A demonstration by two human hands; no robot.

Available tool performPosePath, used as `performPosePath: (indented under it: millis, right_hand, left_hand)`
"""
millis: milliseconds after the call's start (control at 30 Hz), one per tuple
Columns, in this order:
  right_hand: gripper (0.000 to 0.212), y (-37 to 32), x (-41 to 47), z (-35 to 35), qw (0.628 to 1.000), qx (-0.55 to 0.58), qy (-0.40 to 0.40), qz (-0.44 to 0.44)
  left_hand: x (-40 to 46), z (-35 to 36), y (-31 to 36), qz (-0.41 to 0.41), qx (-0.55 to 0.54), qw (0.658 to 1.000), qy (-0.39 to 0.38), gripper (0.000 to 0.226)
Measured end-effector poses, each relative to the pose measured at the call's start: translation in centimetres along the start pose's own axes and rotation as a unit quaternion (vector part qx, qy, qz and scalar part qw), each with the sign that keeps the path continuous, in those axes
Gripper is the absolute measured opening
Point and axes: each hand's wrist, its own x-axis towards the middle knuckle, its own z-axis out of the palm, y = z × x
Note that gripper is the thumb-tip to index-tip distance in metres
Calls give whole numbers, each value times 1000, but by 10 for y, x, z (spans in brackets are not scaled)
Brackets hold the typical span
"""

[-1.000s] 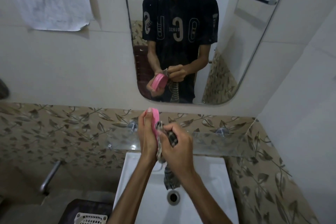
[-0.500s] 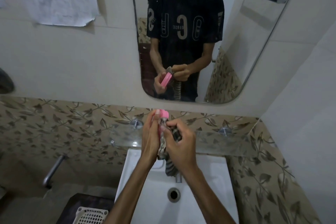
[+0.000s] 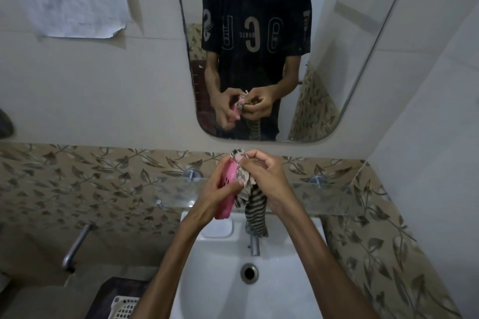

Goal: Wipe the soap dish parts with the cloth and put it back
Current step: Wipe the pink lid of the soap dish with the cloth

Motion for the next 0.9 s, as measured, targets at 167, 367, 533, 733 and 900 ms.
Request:
performPosePath:
  millis: [167, 367, 533, 733, 900]
  right_hand:
    - [15, 10, -15, -1, 998, 1, 14, -58]
    - [2, 19, -15, -2, 987, -61, 69, -131]
    - [8, 14, -12, -2, 983, -97, 85, -130]
    - [7, 19, -23, 2, 970, -154, 83, -168]
    - [6, 17, -16, -3, 964, -181, 74, -180]
  left_hand:
    - [4, -9, 11, 9, 89, 993, -81, 83]
    - [-5, 6, 4, 39, 81, 993, -70, 85]
    - [-7, 13, 7, -5, 112, 992, -53, 88]
    - [-13, 10, 10, 11, 145, 988, -51, 92]
    - [-11, 13, 11, 0, 187, 981, -45, 95]
